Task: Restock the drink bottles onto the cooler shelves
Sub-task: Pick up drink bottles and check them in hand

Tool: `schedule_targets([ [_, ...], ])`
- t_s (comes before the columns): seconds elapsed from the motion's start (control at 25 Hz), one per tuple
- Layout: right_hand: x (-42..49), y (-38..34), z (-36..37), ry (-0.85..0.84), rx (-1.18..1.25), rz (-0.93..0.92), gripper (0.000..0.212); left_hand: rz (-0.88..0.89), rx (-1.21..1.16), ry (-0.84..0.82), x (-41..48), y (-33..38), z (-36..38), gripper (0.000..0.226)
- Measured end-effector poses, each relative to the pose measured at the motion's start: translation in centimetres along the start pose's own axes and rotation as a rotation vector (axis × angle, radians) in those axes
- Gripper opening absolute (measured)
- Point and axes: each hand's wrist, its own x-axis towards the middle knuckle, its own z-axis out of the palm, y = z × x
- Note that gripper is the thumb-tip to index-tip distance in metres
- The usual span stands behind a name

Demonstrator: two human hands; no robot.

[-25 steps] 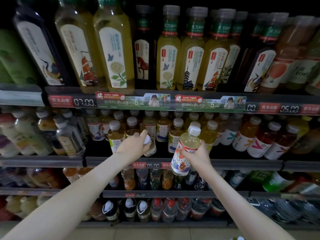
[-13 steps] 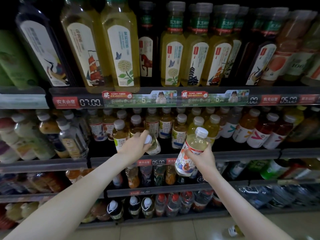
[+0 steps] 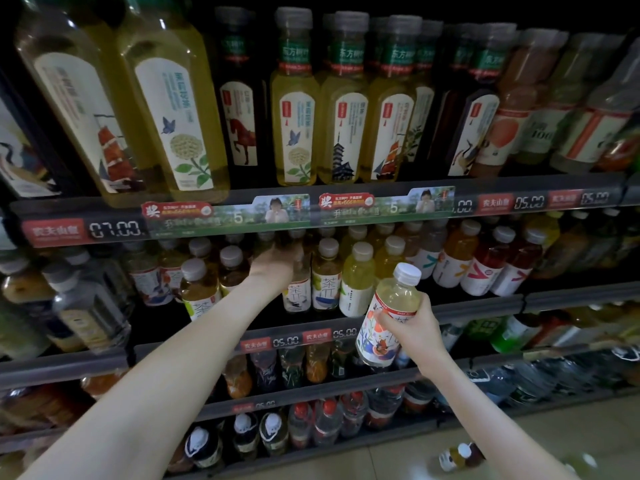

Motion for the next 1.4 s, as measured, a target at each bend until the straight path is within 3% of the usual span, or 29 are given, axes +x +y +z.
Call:
schedule_targets([
  [0.12,0.6,0.0,-1.0,-0.012,-0.01,-0.013,0.062,-0.038,0.059,0.072,1.2,0.9,0.3,0.035],
  [0.28,1.7,0.4,-1.6,-0.036,0.001,-0.006,0.062,0.233,0.189,0.246,2.3,3.0,1.3,0.067],
  [0.48,2.3,0.8,-1.7,-0.054,-0.006,0.008,0.062,0.179,0.259,0.147,2.9,5.7,1.6,0.044],
  [0.6,2.3,1.5,-1.8,-0.049,-0.008,0.025,0.062,0.142,0.263,0.162,1.7,6.1,1.7,0.04],
  [0.72,2.1,2.3,-1.5,-0.036,0.02,0.044,0.062,0.232,0.217,0.132,-0.5,6.0,2.7,0.043],
  [0.88,1.8,2.2,-1.0,-0.033,0.039,0.036,0.061,0.515,0.257,0.301,-4.4,3.8,6.5,0.047],
  [1.04,1.8,2.0,-0.1,-0.033,0.044,0.037,0.064,0.461,0.16,0.381,-3.6,2.1,6.8,0.054],
  [1.2,1.6,1.0,1.2,-0.041,0.033,0.026,0.066,0.17,-0.069,0.235,-1.7,4.9,3.4,0.033],
  [1.28,1.2,0.5,1.9,-0.036,0.041,0.033,0.071,0.136,-0.189,0.076,-1.7,5.9,1.9,0.041],
  [1.4,0.4,-1.0,4.3,-0.084,-0.003,0.008,0.072,0.233,-0.383,-0.128,-4.7,4.1,1.2,0.067],
])
